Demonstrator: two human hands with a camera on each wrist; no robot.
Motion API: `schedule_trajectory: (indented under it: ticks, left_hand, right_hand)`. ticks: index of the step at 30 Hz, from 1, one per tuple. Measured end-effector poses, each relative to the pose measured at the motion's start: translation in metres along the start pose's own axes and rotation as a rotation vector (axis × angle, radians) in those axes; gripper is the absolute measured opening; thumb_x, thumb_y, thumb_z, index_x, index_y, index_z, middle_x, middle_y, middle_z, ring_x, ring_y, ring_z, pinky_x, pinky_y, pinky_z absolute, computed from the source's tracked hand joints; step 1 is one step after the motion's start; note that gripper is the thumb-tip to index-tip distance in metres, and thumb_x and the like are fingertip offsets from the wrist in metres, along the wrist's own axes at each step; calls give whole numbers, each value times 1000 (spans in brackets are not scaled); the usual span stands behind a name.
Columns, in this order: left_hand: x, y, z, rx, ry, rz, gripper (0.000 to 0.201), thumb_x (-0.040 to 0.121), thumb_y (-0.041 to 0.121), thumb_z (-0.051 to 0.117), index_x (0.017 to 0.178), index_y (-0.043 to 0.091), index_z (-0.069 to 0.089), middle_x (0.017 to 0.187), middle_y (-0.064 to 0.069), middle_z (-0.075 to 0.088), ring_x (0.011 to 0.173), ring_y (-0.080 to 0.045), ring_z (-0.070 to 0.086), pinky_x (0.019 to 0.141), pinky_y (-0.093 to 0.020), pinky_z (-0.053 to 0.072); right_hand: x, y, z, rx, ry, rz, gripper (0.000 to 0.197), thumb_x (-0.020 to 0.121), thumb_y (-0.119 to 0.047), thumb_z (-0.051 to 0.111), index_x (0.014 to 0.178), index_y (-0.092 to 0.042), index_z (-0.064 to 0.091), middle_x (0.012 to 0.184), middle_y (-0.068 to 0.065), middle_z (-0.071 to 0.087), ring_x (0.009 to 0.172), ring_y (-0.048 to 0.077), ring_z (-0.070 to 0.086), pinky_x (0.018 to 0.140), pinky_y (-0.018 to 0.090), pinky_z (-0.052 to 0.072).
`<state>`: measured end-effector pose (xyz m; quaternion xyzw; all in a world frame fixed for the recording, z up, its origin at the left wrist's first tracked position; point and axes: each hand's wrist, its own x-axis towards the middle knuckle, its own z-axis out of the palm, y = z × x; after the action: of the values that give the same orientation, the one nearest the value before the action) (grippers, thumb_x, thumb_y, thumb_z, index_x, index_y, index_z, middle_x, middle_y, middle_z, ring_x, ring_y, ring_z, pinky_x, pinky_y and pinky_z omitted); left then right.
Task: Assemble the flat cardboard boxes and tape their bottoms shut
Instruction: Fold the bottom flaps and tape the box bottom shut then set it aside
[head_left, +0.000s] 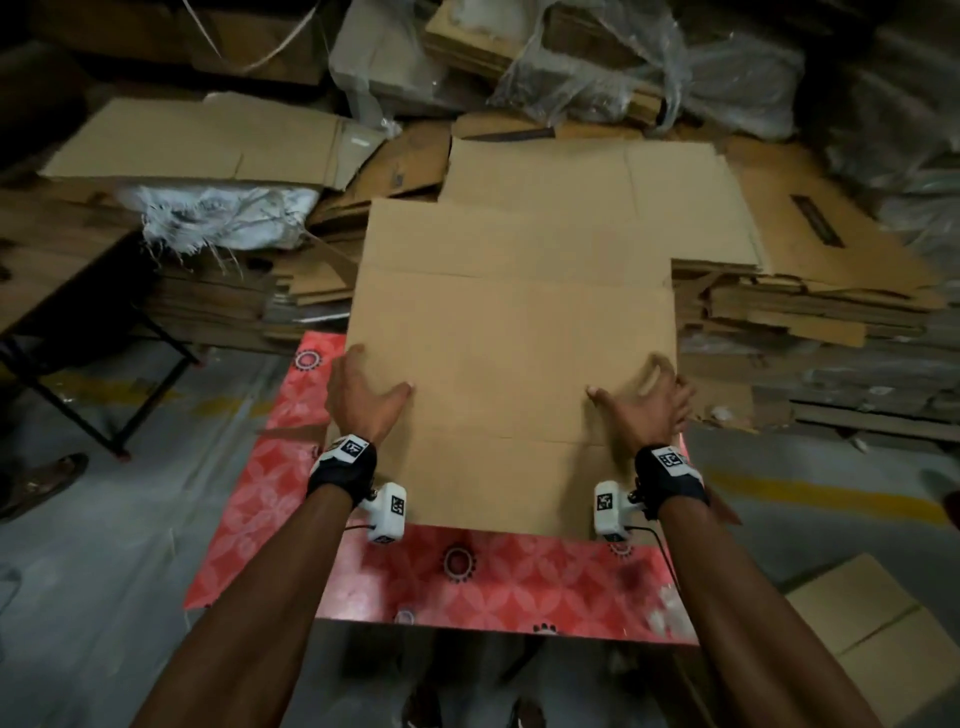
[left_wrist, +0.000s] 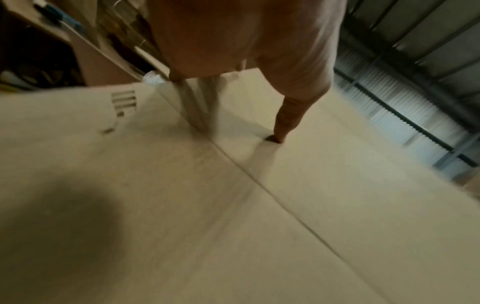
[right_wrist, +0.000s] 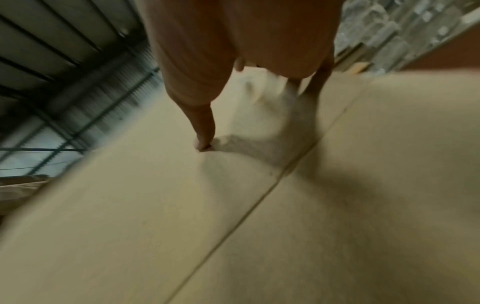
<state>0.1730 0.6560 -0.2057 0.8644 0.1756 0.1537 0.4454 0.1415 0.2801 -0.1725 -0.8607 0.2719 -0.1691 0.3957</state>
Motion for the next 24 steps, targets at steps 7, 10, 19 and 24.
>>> schedule_trajectory:
  ticks: [7,10,19,24]
  left_hand:
    - [25,34,-5,189,-194,-100,90,50,58,75,136,34,57,137,-11,56,128,-36,54,107,-50,46]
    - [26,42,-7,203,-227,-91,93,51,51,81,138,28,57,134,-10,60,125,-34,57,104,-46,49]
    - [8,37,-5,461,-432,-64,99,61,55,71,153,33,41,152,-20,34,142,-40,36,115,-48,35]
    - [-11,37,4,701,-471,108,73,93,55,59,157,34,31,169,-19,5,154,-43,4,120,-62,9]
  right_hand:
    - [30,-12,-23,-196,-171,-24,116,55,-60,93,154,-32,37,161,21,17,146,46,21,120,60,16]
    - [35,-4,-23,-230,-231,8,123,52,-59,94,156,-33,33,163,21,13,149,47,17,120,62,15]
    - [25,22,-7,-345,-342,-2,107,62,-58,88,152,-29,38,165,17,9,148,51,15,120,64,20]
    - [12,18,-3,-494,-317,-168,74,85,-52,71,149,-26,44,167,18,15,152,44,10,124,60,9]
